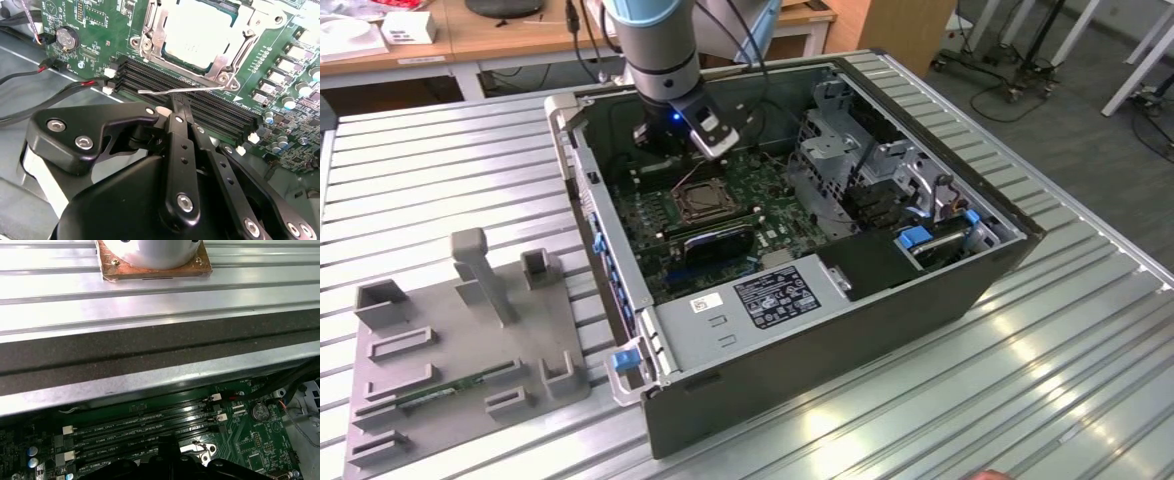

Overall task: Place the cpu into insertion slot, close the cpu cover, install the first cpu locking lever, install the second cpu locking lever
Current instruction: 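Install the first cpu locking lever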

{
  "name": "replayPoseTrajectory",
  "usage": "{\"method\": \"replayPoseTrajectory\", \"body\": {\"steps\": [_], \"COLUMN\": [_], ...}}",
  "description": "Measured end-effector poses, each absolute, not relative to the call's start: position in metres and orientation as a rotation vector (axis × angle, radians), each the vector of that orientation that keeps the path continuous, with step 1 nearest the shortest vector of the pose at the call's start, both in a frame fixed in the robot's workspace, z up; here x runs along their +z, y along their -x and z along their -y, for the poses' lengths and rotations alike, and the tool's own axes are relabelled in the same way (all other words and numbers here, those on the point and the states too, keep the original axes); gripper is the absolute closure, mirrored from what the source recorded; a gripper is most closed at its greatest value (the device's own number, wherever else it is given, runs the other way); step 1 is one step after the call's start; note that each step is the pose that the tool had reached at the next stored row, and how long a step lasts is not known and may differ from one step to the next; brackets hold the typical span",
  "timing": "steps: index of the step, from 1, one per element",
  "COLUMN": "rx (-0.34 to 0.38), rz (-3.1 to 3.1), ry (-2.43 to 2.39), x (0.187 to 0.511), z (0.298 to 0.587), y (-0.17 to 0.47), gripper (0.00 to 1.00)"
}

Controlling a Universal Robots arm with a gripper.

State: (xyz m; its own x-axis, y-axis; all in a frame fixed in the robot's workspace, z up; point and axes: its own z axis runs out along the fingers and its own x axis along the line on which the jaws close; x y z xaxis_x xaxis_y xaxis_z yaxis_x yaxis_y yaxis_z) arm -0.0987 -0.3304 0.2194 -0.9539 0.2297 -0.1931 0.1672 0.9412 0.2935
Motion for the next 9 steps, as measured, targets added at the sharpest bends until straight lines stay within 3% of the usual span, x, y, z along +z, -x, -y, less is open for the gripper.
{"method": "replayPoseTrajectory", "body": {"steps": [9], "rx": [0.405], "rz": [-2.872], "ry": [-0.297], "x": [0.2132], "z": [0.3304], "y": [0.0945], "gripper": [0.89]}}
